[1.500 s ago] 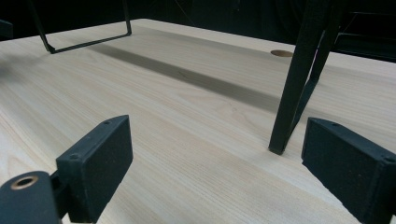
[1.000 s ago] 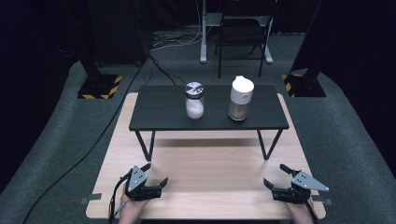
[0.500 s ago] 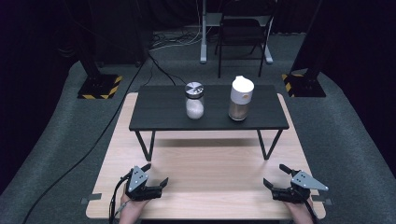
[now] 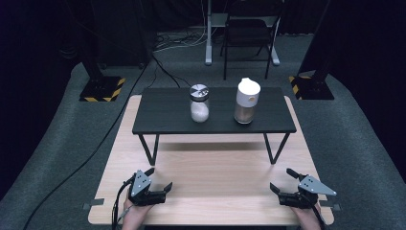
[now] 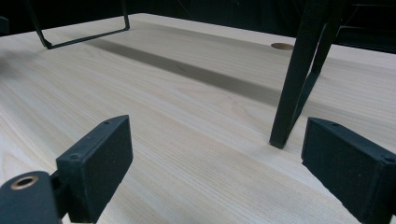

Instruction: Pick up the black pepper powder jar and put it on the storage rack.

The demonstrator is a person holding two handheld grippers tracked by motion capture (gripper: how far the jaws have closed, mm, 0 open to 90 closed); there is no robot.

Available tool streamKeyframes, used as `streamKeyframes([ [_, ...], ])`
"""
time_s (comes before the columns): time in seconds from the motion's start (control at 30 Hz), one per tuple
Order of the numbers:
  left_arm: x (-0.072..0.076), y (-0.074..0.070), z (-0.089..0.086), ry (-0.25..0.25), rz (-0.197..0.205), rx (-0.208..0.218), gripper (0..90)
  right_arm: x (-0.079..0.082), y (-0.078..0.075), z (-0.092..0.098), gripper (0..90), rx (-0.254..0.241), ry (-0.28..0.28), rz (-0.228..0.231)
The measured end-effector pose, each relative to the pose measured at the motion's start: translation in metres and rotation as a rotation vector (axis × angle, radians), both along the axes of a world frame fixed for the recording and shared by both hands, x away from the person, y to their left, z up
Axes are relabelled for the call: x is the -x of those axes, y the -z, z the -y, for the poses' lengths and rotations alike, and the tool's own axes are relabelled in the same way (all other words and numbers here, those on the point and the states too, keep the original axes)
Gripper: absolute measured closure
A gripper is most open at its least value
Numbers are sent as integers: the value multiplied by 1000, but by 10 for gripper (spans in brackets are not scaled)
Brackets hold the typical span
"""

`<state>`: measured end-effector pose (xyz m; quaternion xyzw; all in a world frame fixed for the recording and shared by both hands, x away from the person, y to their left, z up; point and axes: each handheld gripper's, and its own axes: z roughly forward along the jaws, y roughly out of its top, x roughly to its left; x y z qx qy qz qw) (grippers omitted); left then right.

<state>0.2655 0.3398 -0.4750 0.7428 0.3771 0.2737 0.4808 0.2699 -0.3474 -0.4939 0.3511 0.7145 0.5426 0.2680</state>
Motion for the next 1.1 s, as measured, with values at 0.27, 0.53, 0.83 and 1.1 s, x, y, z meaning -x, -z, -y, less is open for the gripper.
streamKeyframes([
  [0.27,1,0,1,-7,7,-4,78,1,0,1,78,-5,7,-1],
  [0.53,1,0,1,-8,5,-5,78,0,0,1,78,-1,6,-2],
  [0.83,1,0,1,-9,5,-5,78,0,-1,1,79,2,3,-4],
  [1.1,1,0,1,-7,5,-5,78,0,-1,1,80,2,1,-6],
])
